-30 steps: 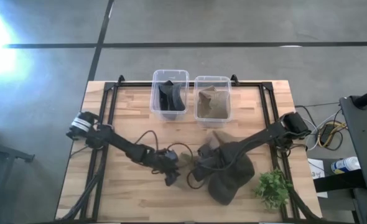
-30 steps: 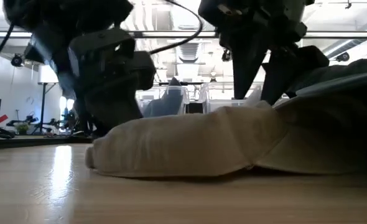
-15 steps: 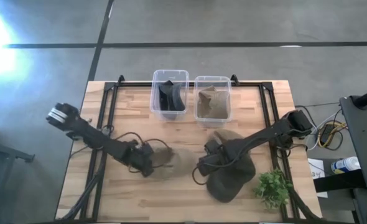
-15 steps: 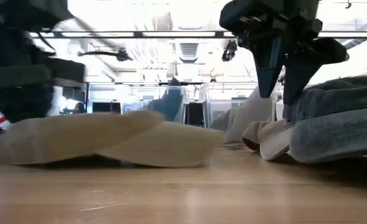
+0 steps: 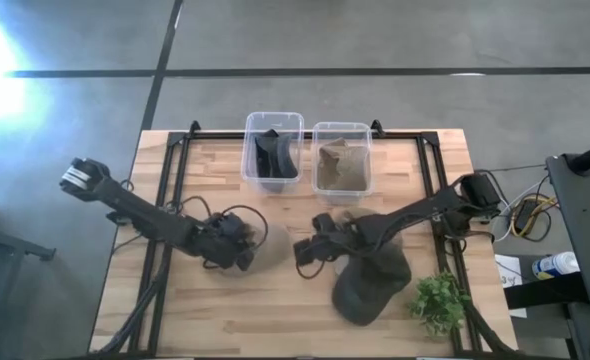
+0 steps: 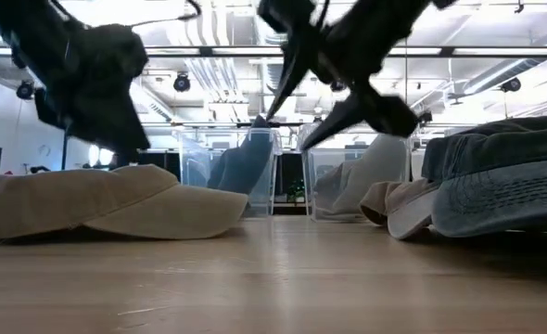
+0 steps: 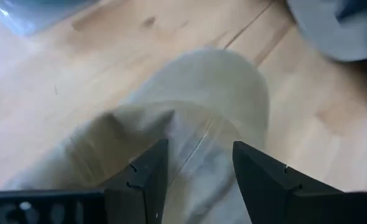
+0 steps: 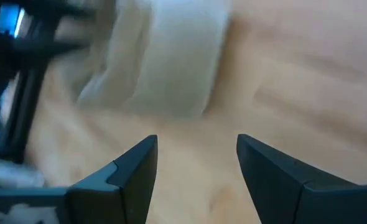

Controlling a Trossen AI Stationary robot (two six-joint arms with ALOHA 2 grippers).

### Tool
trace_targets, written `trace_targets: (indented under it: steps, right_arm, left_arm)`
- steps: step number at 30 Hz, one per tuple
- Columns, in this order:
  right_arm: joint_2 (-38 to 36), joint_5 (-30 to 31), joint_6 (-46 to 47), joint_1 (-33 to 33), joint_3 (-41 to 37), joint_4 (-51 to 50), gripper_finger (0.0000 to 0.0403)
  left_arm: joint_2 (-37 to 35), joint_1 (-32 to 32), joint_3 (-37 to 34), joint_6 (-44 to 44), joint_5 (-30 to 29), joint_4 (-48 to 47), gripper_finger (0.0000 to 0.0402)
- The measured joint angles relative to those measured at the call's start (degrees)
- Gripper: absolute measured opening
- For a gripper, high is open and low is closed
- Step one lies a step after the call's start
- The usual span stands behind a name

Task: Pick & Place hat
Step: Put the left brown cap into the right transparent bin

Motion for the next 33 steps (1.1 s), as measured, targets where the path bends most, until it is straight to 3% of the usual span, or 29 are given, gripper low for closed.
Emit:
trace_targets:
  steps: [2, 7, 11, 18, 28, 33]
  right_arm:
    - [0.00, 0.20, 0.06, -1.45, -1.42, 2.11, 0.0215]
    - [0.07, -5.73, -0.57, -4.18, -6.92, 11.63, 0.0215]
    - [0.07, -6.01, 1.48, -4.66, -10.16, 12.89, 0.0215]
    - [0.11, -10.58, 1.99, -4.76, -16.48, 20.82, 0.0215]
    - [0.02, -10.69, -0.47, -5.37, -19.21, 23.94, 0.0215]
    - [0.03, -11.86, -6.88, -5.42, -19.44, 26.83, 0.0212]
  left_arm:
    - [2.70, 0.29, -0.97, -0.37, 0.39, 1.30, 0.0172]
    - [10.90, 0.74, -1.89, -1.10, 3.39, 7.79, 0.0172]
    - [17.23, 0.78, -1.76, -0.68, 5.70, 14.99, 0.0172]
    - [23.24, 1.88, -0.94, -0.16, 7.23, 29.64, 0.0172]
    - [28.53, 5.65, 5.46, 6.46, 10.04, 30.38, 0.0172]
    - [30.84, 6.53, 8.25, 7.74, 10.72, 30.54, 0.0172]
